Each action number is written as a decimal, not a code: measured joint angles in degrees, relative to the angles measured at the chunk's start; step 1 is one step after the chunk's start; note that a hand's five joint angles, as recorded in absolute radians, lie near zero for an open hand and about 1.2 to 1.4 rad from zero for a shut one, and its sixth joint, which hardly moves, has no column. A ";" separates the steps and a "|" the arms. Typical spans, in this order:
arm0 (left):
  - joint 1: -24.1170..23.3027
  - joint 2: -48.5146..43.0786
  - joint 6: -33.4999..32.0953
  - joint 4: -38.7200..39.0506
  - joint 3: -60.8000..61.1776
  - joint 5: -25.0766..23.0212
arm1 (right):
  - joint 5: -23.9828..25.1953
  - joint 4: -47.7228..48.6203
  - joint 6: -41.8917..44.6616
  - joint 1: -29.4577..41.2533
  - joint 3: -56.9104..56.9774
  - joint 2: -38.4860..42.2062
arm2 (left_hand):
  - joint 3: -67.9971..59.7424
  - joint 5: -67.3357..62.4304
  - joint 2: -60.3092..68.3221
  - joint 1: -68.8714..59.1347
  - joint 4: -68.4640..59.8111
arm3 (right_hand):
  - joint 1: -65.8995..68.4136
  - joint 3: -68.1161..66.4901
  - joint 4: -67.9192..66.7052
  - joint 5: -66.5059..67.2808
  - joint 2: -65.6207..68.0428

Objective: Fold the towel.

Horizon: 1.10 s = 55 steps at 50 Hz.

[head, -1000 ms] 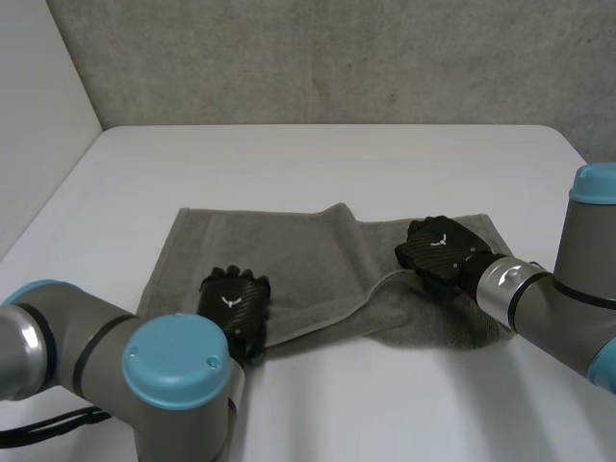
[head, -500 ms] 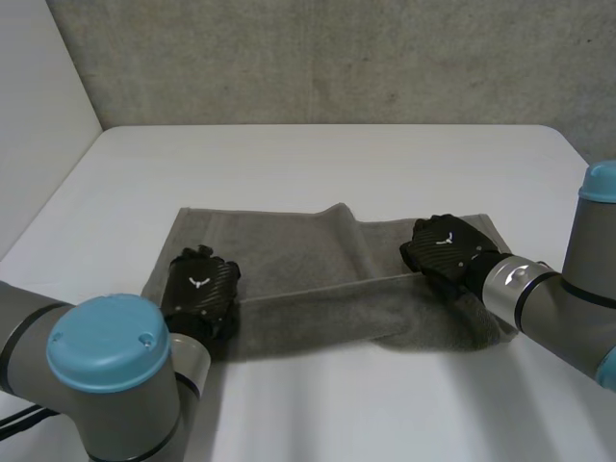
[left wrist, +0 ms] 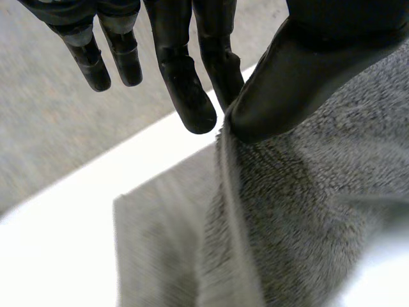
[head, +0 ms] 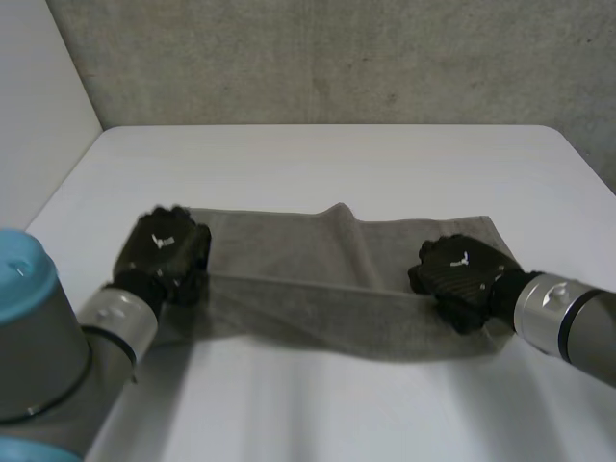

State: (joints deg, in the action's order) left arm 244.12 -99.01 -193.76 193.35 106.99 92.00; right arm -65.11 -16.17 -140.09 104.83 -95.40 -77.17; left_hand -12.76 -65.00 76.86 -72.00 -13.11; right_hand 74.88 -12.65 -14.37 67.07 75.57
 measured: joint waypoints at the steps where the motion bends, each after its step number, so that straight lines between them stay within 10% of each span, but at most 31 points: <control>1: 0.48 0.06 -0.67 -0.05 -0.50 -0.54 | 0.15 0.02 0.15 -0.03 0.46 0.03 | 0.00 0.00 0.02 0.00 0.00 | 0.00 0.00 0.00 0.00 0.03; 23: 4.19 -15.74 -6.87 -2.94 -12.20 -9.27 | -3.11 12.91 1.35 5.49 9.07 12.49 | 0.00 -1.42 0.28 0.00 0.00 | -5.86 0.00 0.00 -8.20 -6.90; 55: 8.21 -1.66 -6.64 -3.68 -1.46 -10.96 | 2.66 -2.52 15.56 -11.57 1.06 5.22 | 0.00 -1.42 0.28 0.00 0.00 | -21.06 0.00 0.00 -21.57 -21.68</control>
State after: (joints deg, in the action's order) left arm 252.33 -100.68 -200.40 189.66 105.53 81.05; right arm -62.46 -18.69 -124.53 93.26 -94.33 -71.94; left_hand -12.76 -66.42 77.14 -72.01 -13.11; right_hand 53.82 -12.65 -14.37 45.50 53.88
